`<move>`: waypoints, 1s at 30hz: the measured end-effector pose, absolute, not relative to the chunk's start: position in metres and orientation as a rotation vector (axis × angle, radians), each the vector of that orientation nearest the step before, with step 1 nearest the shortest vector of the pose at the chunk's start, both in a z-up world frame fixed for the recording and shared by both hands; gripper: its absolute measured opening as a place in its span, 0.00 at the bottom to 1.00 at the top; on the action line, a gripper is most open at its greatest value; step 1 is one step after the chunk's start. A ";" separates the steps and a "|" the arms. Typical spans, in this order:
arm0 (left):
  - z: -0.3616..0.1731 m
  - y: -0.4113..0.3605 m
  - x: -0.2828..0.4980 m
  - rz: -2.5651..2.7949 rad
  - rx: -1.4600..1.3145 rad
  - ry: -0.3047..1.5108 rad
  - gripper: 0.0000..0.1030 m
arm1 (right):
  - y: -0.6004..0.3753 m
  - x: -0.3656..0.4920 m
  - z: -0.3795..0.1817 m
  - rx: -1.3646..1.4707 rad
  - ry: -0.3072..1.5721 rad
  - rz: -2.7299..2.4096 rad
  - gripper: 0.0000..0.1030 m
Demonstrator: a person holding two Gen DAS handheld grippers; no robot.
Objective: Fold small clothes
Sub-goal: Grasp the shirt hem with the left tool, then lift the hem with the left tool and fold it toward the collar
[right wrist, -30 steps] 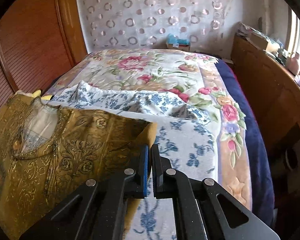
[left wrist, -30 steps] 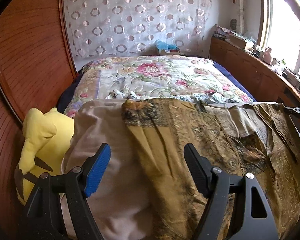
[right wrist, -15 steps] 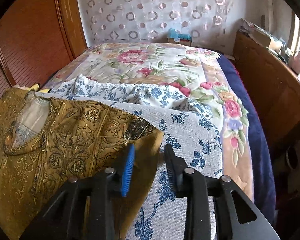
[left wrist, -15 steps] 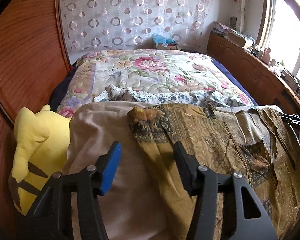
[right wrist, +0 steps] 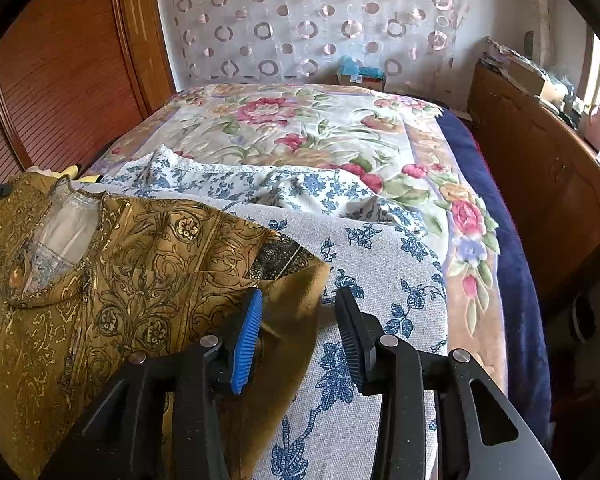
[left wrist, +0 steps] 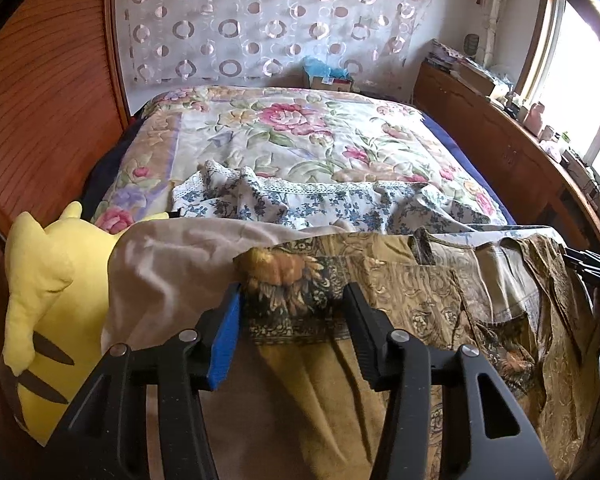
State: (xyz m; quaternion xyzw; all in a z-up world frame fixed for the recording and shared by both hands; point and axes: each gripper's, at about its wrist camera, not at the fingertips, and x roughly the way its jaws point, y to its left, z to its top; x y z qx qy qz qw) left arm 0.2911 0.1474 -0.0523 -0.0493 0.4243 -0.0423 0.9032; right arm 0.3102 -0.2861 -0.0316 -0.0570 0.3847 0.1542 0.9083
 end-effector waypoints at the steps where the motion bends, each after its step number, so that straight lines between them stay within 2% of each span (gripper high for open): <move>1: -0.051 0.146 0.291 -0.094 -0.100 0.873 0.49 | -0.286 0.310 -0.032 -0.121 0.794 0.319 0.40; 3: -0.049 0.142 0.289 -0.103 -0.087 0.860 0.29 | -0.285 0.310 -0.032 -0.122 0.794 0.324 0.43; 6: -0.046 0.137 0.285 -0.107 -0.064 0.844 0.10 | -0.286 0.311 -0.033 -0.122 0.795 0.329 0.44; 7: -0.044 0.135 0.282 -0.114 -0.059 0.836 0.08 | -0.285 0.311 -0.033 -0.126 0.792 0.328 0.44; 18: -0.018 0.094 0.237 -0.201 0.015 0.739 0.05 | -0.283 0.310 -0.034 -0.146 0.780 0.315 0.47; 30: -0.022 0.069 0.194 -0.245 0.016 0.725 0.04 | -0.282 0.310 -0.034 -0.146 0.763 0.294 0.48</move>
